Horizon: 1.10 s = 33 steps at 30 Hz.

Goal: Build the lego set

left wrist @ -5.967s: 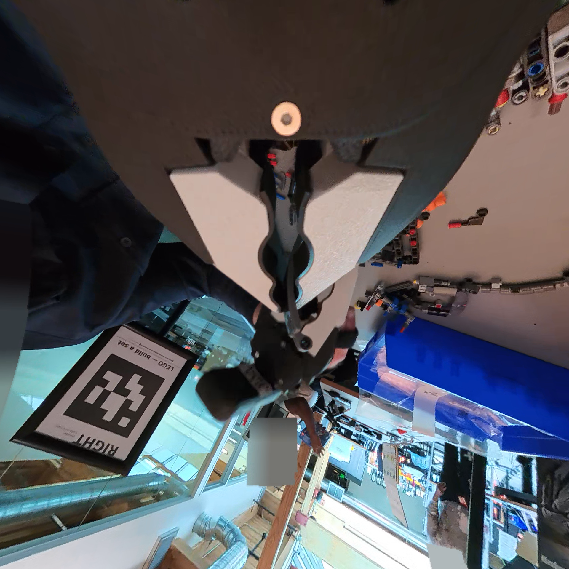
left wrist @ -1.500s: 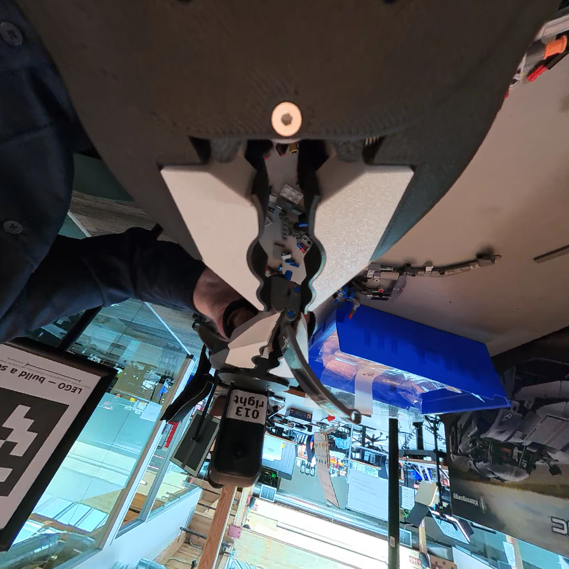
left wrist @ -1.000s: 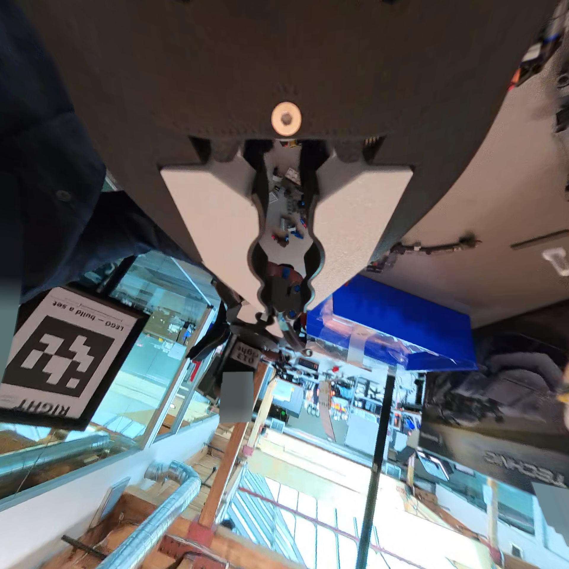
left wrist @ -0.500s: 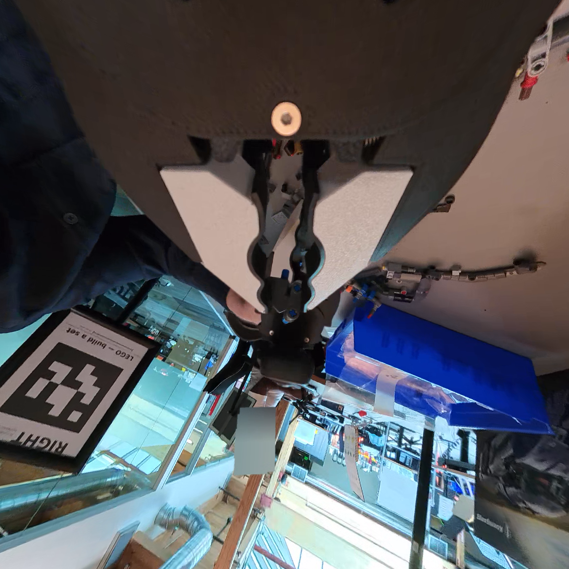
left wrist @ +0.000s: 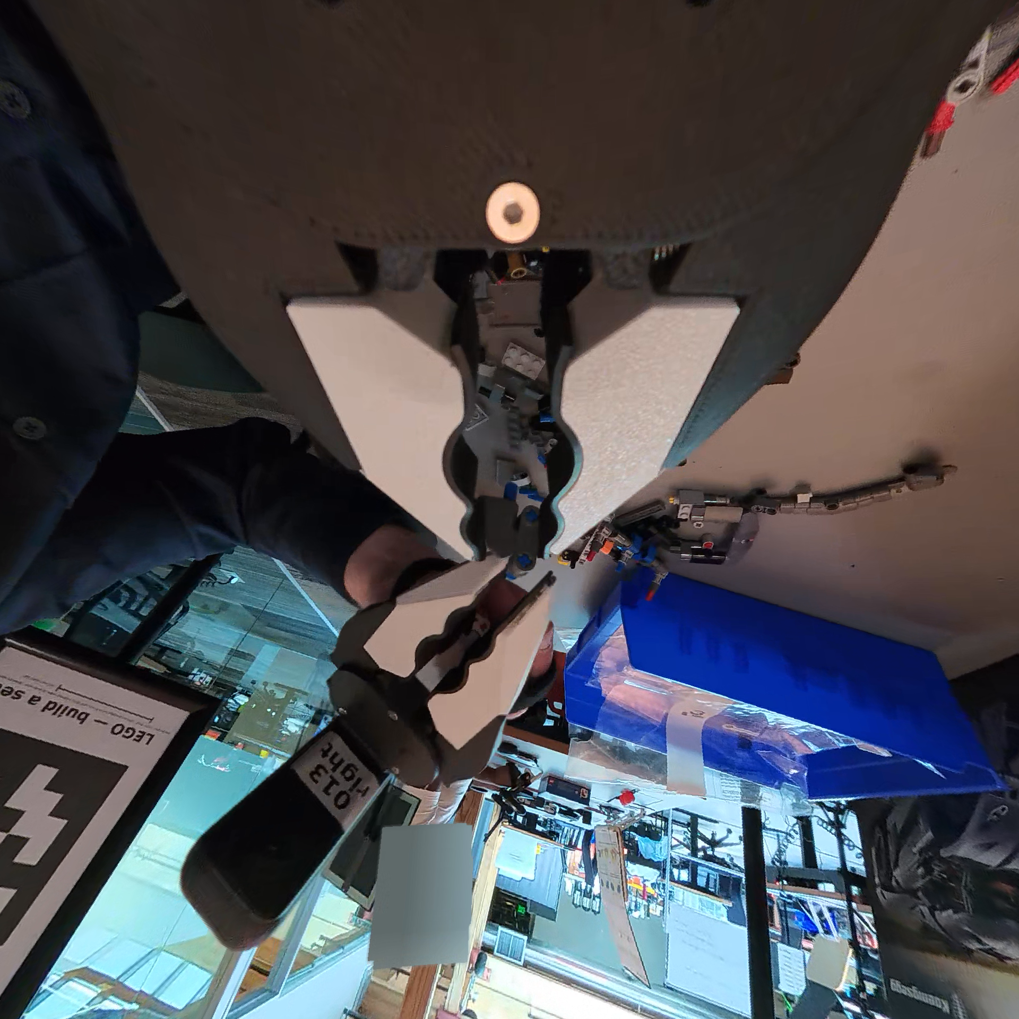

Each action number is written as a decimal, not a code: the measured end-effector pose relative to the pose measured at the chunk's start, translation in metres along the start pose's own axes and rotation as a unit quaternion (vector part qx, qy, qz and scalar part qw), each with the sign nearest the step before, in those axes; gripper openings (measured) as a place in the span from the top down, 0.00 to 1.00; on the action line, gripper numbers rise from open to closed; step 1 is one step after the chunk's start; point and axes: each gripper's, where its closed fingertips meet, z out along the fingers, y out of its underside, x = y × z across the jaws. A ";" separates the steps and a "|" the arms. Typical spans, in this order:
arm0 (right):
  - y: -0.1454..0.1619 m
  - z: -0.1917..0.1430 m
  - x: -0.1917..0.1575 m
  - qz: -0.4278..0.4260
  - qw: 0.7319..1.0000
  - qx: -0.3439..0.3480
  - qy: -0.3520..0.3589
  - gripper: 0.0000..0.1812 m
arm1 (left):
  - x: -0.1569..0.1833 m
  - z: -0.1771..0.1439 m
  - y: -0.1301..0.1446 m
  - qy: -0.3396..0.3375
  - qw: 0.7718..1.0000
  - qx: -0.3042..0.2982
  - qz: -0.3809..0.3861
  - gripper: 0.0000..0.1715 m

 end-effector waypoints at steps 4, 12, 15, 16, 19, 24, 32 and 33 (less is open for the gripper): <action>-0.001 0.003 -0.003 -0.032 0.999 -0.010 0.017 0.99 | 0.002 0.003 -0.001 0.004 1.000 0.005 -0.004 0.90; -0.005 0.001 0.000 -0.057 0.997 -0.015 0.048 0.97 | 0.001 0.001 0.000 -0.011 1.000 -0.010 0.009 0.90; -0.001 0.003 0.001 -0.101 0.992 -0.041 0.069 0.96 | -0.001 0.000 0.004 -0.027 0.999 -0.036 0.020 0.90; -0.001 0.003 0.000 -0.120 0.989 -0.046 0.077 0.96 | -0.001 0.000 0.005 -0.027 0.999 -0.040 0.016 0.90; 0.000 0.004 -0.002 -0.191 0.974 -0.070 0.102 0.98 | -0.001 0.000 0.008 -0.018 0.999 -0.048 -0.008 0.90; 0.000 0.007 -0.005 -0.223 0.965 -0.081 0.113 0.99 | 0.001 -0.001 0.011 0.029 0.996 -0.041 -0.075 0.90; 0.006 0.012 -0.011 -0.279 0.946 -0.111 0.118 0.99 | 0.003 -0.004 0.022 0.052 0.990 -0.075 -0.108 0.90; 0.006 0.012 -0.012 -0.282 0.946 -0.113 0.115 0.99 | 0.004 -0.004 0.023 0.052 0.990 -0.081 -0.108 0.90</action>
